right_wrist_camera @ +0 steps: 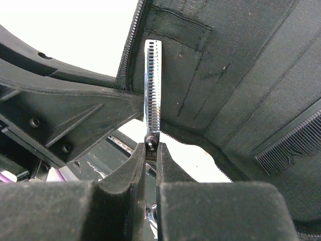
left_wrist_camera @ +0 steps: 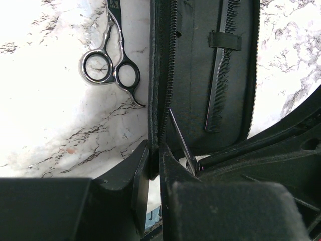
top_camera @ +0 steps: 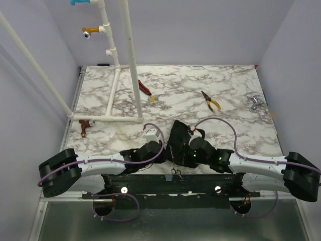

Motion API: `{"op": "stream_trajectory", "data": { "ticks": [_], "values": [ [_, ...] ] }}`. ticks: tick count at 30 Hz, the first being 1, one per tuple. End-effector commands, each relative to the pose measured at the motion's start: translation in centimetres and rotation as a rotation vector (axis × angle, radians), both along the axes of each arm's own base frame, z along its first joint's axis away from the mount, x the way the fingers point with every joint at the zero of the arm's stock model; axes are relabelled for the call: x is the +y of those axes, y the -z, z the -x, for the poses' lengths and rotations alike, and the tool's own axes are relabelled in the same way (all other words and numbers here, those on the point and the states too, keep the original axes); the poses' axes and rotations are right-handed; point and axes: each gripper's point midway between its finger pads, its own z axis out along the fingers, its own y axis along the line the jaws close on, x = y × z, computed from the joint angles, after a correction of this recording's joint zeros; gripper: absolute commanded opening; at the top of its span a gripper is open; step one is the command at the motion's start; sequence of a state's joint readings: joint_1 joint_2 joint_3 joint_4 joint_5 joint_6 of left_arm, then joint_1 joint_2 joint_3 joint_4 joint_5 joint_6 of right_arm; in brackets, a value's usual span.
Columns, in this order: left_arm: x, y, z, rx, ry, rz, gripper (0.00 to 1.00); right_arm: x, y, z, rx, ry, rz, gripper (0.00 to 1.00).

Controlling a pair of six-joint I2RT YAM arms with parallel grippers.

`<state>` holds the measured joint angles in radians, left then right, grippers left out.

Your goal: Sort the hair-cutting tools

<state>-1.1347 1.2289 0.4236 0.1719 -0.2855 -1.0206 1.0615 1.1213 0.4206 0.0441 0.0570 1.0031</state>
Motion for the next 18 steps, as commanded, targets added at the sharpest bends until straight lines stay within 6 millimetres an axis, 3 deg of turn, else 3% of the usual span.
{"op": "stream_trajectory", "data": {
  "ticks": [1,10,18],
  "values": [
    [0.2,0.6,0.3,0.000,-0.005,-0.007,0.12,-0.3,0.7,-0.1,0.003,0.028,0.007,0.01],
    [0.0,0.7,0.6,0.004,0.008,-0.012,0.12,-0.8,1.7,-0.6,-0.008,0.065,0.031,0.01],
    [-0.2,0.9,1.0,-0.001,0.031,-0.022,0.11,0.2,1.1,-2.3,-0.046,0.108,0.035,0.01]
  ]
}}
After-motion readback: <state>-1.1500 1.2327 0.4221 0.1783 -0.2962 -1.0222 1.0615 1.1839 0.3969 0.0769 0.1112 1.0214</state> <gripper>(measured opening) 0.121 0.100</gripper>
